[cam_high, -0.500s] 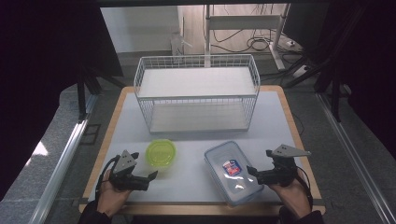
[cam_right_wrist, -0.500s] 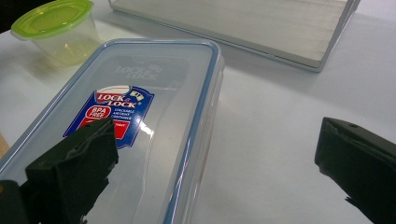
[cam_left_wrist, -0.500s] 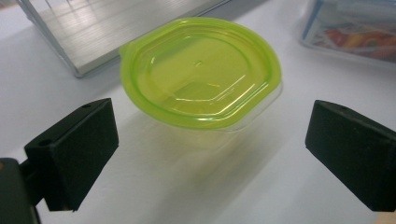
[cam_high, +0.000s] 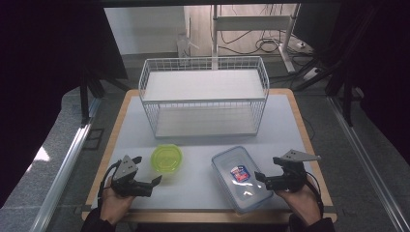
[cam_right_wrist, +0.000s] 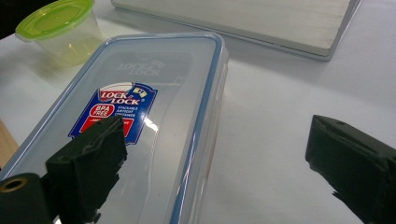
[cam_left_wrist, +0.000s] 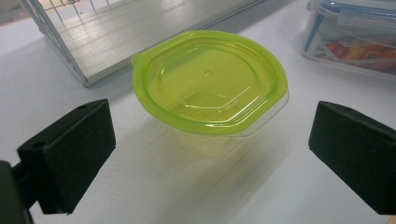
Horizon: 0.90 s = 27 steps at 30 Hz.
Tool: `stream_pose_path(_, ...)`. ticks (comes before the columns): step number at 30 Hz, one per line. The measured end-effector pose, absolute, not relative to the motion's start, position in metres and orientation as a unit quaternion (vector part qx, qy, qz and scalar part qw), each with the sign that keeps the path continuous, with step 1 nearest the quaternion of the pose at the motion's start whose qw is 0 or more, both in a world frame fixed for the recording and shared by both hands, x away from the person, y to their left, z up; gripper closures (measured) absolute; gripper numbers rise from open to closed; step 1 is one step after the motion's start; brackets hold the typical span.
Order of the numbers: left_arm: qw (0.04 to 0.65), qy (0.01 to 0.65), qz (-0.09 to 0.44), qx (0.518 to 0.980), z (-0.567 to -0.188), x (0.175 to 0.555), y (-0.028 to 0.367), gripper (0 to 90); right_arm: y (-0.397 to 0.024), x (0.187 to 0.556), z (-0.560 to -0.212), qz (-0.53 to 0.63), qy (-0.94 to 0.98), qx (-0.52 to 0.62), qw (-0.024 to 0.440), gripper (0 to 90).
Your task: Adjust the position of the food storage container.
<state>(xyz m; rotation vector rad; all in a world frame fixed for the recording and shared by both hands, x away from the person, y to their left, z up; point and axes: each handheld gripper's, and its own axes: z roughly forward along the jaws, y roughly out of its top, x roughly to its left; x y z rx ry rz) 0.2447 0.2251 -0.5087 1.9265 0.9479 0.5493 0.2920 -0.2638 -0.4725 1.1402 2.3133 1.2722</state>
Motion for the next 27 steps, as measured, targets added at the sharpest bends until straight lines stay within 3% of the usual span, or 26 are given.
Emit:
stream_pose_path(10,0.454,0.370,0.217,0.781,-0.509,0.244,0.224,1.2,-0.257,0.291,-0.467,0.434,0.806,0.377,0.140,20.6)
stream_pose_path(27,0.450,0.358,0.216,0.789,-0.509,0.244,0.222,1.7,-0.194,0.286,-0.454,0.409,0.863,0.285,0.079,79.5)
